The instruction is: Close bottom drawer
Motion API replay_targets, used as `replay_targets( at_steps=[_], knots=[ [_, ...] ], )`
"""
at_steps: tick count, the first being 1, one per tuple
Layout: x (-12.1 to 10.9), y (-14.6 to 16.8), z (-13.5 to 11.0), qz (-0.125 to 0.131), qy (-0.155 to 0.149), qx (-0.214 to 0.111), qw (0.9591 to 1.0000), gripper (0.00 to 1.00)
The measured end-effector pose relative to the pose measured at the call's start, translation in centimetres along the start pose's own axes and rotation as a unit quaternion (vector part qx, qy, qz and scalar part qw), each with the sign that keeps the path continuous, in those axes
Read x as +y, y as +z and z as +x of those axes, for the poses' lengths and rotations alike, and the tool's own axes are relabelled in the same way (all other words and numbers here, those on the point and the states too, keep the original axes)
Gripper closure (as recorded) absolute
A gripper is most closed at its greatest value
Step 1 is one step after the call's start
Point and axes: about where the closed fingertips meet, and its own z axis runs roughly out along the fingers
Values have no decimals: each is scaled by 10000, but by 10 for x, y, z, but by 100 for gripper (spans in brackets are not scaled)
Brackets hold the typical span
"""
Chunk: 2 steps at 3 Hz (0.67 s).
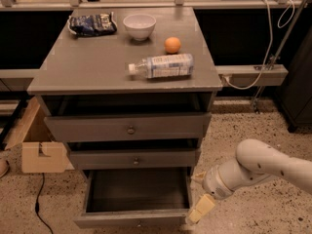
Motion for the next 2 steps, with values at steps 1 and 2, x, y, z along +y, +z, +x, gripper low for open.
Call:
replay_targets(
  at_steps=[1, 2],
  knots=[
    [-13, 50, 18, -242, 150, -135, 9995, 0],
    [-19, 88, 25, -516, 246, -229, 9981, 0]
  ],
)
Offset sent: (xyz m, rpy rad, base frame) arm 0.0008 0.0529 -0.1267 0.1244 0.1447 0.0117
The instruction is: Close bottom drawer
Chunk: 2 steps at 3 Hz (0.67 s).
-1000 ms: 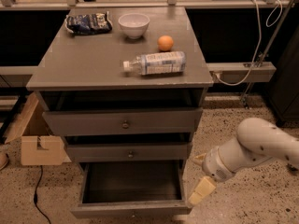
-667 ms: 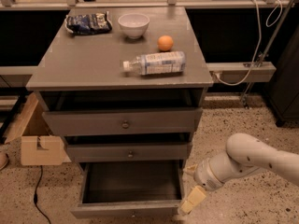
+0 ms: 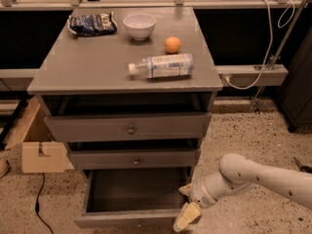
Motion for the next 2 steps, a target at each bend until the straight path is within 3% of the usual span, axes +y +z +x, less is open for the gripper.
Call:
replay_targets(
  at_steps=[2],
  knots=[
    [-4, 14, 12, -102, 54, 3, 9999, 0]
  ],
)
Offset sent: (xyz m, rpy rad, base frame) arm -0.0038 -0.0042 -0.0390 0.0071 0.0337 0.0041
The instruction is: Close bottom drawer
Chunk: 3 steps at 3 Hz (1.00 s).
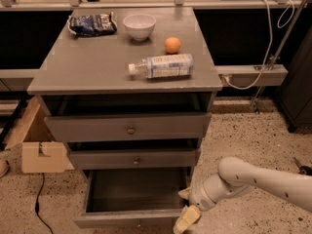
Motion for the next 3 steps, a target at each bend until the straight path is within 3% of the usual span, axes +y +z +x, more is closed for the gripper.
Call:
replay_targets(
  at_steps=[1, 3],
  knots=[
    [-36, 32, 55, 156, 247, 89, 9995, 27],
    [-82, 79, 134, 273, 667, -59, 9974, 73]
  ],
)
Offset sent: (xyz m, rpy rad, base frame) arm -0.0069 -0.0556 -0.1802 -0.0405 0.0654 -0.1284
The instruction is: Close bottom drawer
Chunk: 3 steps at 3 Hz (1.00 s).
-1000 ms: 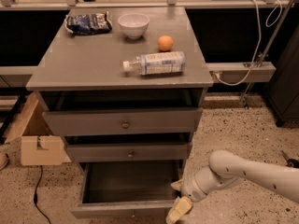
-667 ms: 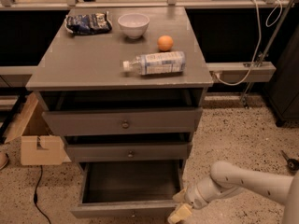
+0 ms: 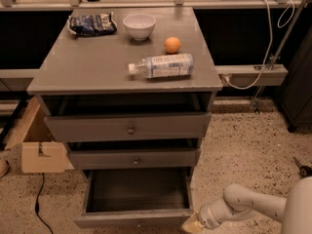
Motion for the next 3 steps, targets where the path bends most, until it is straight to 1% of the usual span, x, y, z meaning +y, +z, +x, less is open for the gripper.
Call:
replay_targets(
  at_steps=[1, 2, 3],
  knots=[
    [-29, 27, 27, 81, 122, -8, 9999, 96],
    [-54, 53, 38, 211, 67, 0, 9998, 100],
    [-72, 67, 41, 378, -17, -70, 9993, 100]
  ],
)
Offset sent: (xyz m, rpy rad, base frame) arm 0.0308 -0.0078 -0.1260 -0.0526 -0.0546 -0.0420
